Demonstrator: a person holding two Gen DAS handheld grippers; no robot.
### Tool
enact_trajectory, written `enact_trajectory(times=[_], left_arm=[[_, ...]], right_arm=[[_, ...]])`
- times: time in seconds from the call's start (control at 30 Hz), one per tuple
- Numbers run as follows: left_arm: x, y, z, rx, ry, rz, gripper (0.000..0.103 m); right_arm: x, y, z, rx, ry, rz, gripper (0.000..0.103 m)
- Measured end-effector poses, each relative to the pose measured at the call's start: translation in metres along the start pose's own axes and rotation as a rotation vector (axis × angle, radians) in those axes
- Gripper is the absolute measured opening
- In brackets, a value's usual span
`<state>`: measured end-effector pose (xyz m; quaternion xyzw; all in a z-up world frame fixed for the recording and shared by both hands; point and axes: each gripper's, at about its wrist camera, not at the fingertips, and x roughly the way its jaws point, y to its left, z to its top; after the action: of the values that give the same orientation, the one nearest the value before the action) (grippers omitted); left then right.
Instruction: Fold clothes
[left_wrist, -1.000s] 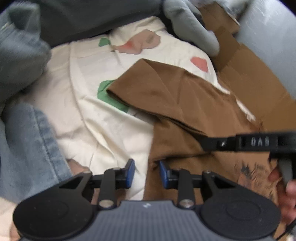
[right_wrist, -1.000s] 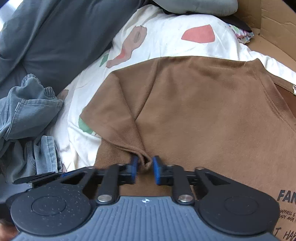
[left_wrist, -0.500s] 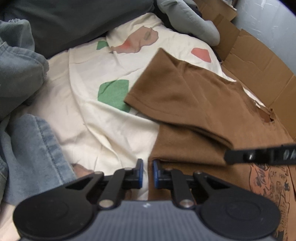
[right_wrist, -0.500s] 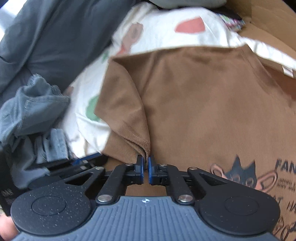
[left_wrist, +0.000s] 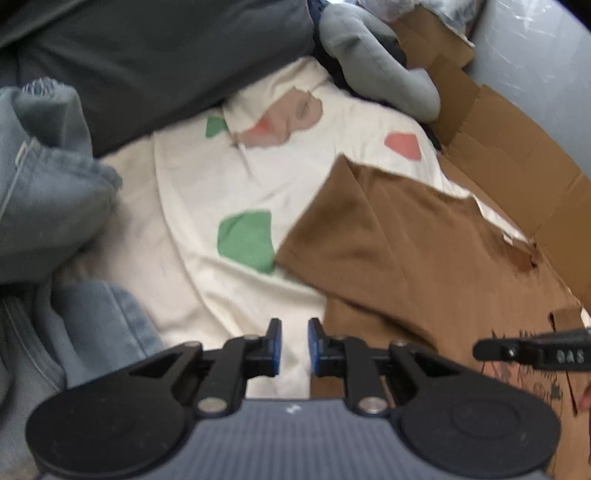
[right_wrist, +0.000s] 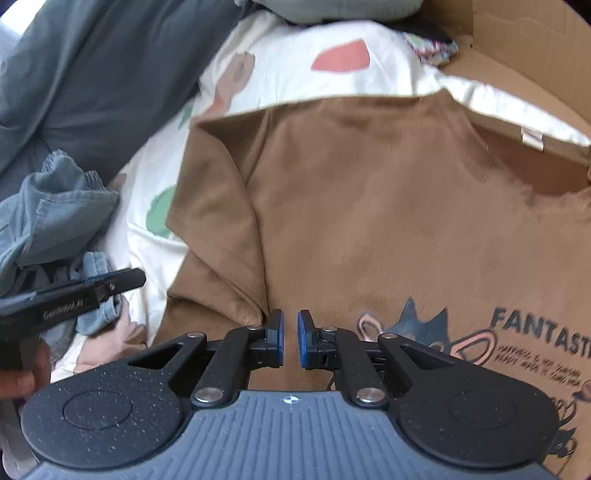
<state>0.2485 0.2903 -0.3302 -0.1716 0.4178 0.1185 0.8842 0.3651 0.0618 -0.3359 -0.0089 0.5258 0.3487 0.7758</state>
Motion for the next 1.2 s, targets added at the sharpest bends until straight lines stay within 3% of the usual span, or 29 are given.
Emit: enact_trajectory(times=[0.1,0.17,0.23,0.5,0.67,0.73,0.77,0.87,1.2], left_arm=[[0.005,-0.005,0.015,0.029,-0.016,0.001,0.037],[0.011,-0.007,0.022,0.042,-0.018,0.003,0.038],[0.02,-0.008,0.028,0.052,-0.013,0.01,0.038],[0.05,-0.006,0.032,0.062,-0.006,0.052,0.038],[0.064,-0.005,0.032,0.06,-0.008,0.071,0.035],[0.067,-0.005,0.03,0.054,-0.009,0.072,0.026],[0.067,-0.005,0.03,0.05,-0.002,0.066,0.013],[0.063,-0.006,0.033,0.056,0.009,0.062,0.005],[0.029,-0.026,0.062,0.102,0.011,-0.05,0.002]], right_arm=[[-0.008,0.002,0.003,-0.022,-0.012,0.002,0.009],[-0.011,0.003,0.003,-0.034,-0.015,-0.001,0.019],[-0.014,0.005,0.001,-0.047,-0.018,-0.002,0.038],[-0.009,0.005,-0.013,-0.084,0.003,0.03,0.038],[-0.006,0.002,-0.016,-0.069,-0.031,0.059,0.038],[-0.005,0.002,-0.015,-0.068,-0.047,0.07,0.038],[-0.005,0.001,-0.014,-0.064,-0.054,0.071,0.038],[-0.003,0.002,-0.01,-0.046,-0.076,0.072,0.038],[-0.007,0.017,0.003,-0.018,-0.157,0.087,0.038]])
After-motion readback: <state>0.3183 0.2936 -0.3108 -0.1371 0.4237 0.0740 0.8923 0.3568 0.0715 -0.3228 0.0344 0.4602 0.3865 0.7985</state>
